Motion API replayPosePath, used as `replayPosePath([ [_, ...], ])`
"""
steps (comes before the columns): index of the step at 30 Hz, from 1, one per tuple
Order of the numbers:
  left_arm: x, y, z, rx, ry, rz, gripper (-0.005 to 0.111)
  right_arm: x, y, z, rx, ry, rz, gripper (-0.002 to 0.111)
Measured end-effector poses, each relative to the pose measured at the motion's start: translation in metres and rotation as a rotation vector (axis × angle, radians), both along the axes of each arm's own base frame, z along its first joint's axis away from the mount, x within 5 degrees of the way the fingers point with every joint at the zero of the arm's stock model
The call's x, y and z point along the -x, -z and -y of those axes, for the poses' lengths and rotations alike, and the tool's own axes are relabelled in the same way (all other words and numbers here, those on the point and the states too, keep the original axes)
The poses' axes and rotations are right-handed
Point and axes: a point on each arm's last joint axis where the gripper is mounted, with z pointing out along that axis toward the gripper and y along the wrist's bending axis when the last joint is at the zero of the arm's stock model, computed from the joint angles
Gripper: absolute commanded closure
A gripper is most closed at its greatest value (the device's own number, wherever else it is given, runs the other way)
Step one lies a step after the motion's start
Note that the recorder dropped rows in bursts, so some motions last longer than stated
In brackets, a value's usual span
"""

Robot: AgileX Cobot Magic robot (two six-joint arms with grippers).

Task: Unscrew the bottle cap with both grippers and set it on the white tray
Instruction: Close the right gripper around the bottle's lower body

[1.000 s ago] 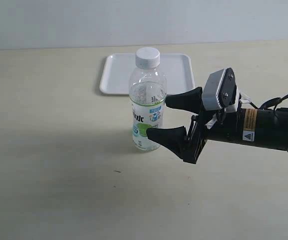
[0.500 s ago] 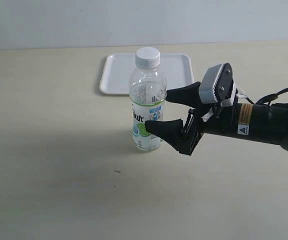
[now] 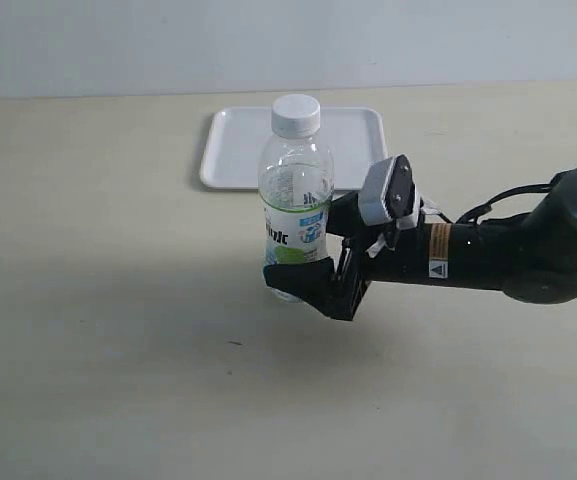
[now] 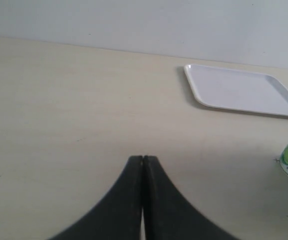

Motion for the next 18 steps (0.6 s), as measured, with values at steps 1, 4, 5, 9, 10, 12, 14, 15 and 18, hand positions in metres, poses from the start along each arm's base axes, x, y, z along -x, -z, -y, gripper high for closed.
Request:
replayPosePath([
  [1, 0.0, 0.0, 0.0, 0.0, 0.0, 0.0, 0.107, -0.001, 0.0, -0.003, -0.001, -0.01, 0.005, 0.022],
  [4, 0.0, 0.0, 0.0, 0.0, 0.0, 0.0, 0.107, -0.005, -0.001, -0.011, -0.004, -0.03, 0.025, 0.031],
  [5, 0.0, 0.0, 0.0, 0.0, 0.0, 0.0, 0.107, -0.006, -0.001, -0.013, -0.005, -0.033, 0.03, 0.036],
  [9, 0.0, 0.0, 0.0, 0.0, 0.0, 0.0, 0.107, -0.008, -0.002, -0.013, -0.01, -0.027, 0.032, 0.058],
  [10, 0.0, 0.0, 0.0, 0.0, 0.0, 0.0, 0.107, -0.008, -0.002, -0.013, -0.01, -0.027, 0.032, 0.065],
  [12, 0.0, 0.0, 0.0, 0.0, 0.0, 0.0, 0.107, -0.007, -0.003, -0.014, -0.014, -0.028, 0.034, 0.077],
  [14, 0.0, 0.0, 0.0, 0.0, 0.0, 0.0, 0.107, -0.007, -0.003, -0.014, -0.015, -0.033, 0.035, 0.09],
  [15, 0.0, 0.0, 0.0, 0.0, 0.0, 0.0, 0.107, -0.007, -0.003, -0.014, -0.015, -0.037, 0.035, 0.096],
  [18, 0.0, 0.0, 0.0, 0.0, 0.0, 0.0, 0.107, -0.005, -0.004, -0.015, -0.007, -0.068, 0.043, 0.108],
])
